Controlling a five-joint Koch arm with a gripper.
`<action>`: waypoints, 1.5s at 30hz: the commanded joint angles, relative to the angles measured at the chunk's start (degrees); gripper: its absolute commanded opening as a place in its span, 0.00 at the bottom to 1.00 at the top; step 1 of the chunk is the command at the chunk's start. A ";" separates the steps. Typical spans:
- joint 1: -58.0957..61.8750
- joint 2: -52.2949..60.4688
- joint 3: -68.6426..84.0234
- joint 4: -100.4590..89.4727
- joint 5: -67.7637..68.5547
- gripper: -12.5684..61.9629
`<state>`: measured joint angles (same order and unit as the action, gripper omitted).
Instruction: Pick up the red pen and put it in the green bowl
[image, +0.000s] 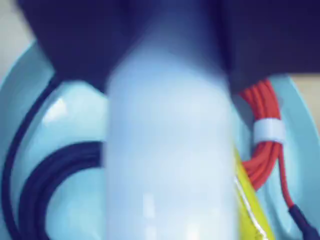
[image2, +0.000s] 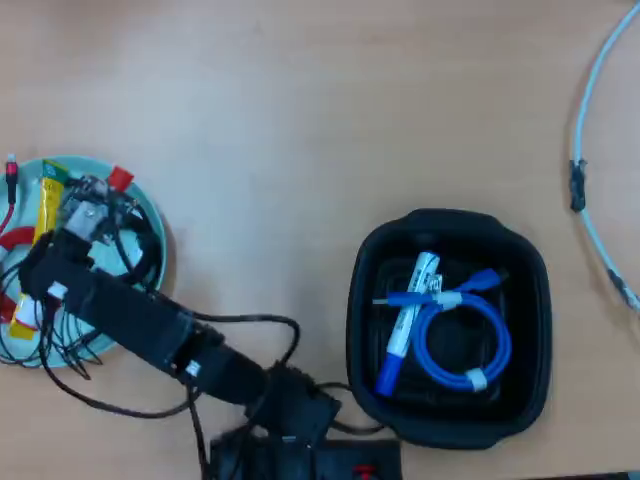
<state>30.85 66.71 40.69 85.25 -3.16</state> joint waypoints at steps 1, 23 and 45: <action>-1.85 -0.44 -5.62 -8.09 0.44 0.09; -6.77 -14.33 -5.62 -27.86 0.44 0.10; -6.50 -14.59 -4.75 -23.38 0.62 0.56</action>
<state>24.61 50.98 40.69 61.96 -3.08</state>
